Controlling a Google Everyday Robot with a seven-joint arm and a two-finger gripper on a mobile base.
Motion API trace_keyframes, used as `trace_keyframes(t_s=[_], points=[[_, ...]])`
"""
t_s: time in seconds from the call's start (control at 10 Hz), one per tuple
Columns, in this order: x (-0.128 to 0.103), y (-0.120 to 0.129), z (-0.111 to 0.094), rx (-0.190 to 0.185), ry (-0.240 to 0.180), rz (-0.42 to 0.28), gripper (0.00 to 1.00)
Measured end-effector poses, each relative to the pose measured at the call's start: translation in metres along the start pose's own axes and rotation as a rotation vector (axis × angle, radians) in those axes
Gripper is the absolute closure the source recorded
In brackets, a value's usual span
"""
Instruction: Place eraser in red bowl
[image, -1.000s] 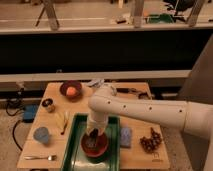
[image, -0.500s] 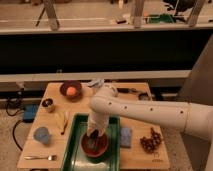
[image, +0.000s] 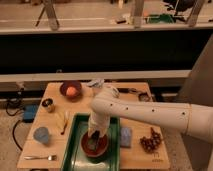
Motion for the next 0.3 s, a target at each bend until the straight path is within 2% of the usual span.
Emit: trace_keyframes(t_s=[0.1, 0.3], points=[[-0.0004, 0.0008, 0.0001, 0.001, 0.0, 0.001, 0.47], [-0.0018, 0.0025, 0.0001, 0.004, 0.0, 0.005, 0.57]])
